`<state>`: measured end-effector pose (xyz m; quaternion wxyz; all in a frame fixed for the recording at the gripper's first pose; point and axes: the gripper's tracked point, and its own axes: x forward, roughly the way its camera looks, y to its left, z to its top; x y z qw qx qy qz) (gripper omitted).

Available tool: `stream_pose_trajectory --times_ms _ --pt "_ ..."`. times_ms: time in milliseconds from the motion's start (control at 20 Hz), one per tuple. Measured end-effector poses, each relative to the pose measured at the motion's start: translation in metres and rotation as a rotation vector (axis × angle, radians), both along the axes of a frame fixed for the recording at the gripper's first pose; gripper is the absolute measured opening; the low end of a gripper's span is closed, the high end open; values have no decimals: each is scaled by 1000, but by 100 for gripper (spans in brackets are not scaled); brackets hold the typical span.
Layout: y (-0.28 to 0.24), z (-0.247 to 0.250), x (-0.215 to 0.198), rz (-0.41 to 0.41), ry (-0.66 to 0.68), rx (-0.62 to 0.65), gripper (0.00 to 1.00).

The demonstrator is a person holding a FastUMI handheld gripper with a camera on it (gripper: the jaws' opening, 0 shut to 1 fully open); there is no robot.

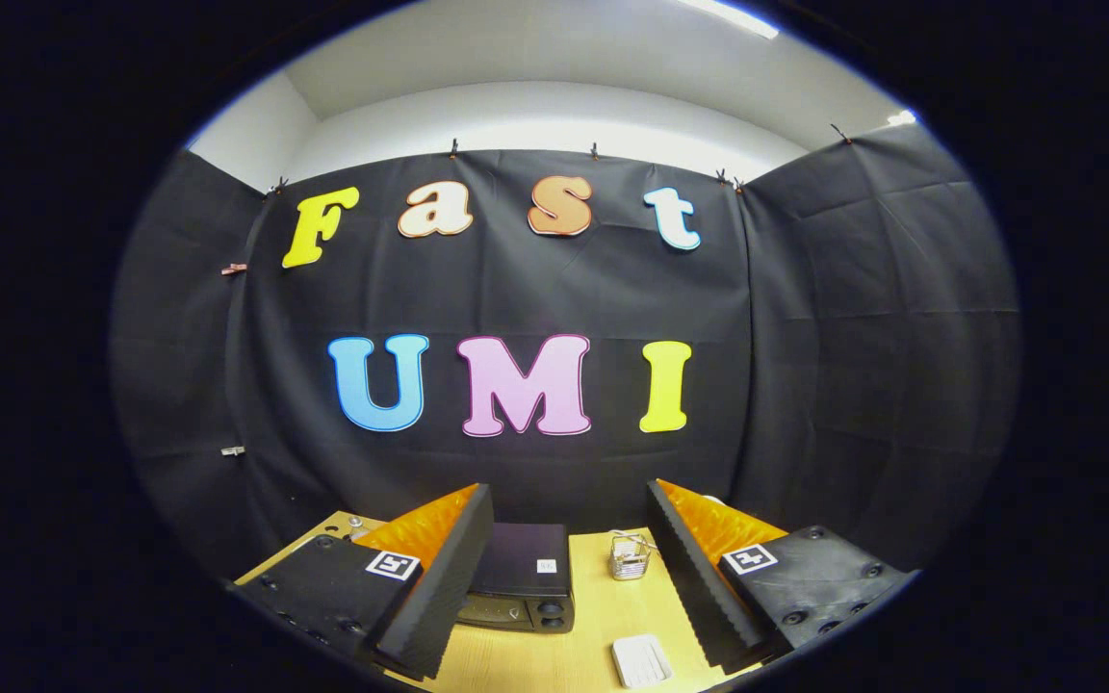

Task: Open the toaster oven, put the food inside, and close the toaster oven door.

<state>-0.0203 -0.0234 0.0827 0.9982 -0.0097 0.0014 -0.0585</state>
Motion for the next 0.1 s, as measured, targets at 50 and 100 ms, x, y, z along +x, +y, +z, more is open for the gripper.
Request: stream_pose_trajectory --times_ms 50,100 --pt "0 3 -1 -2 -12 8 98" --pt "2 5 -2 0 -22 18 98"
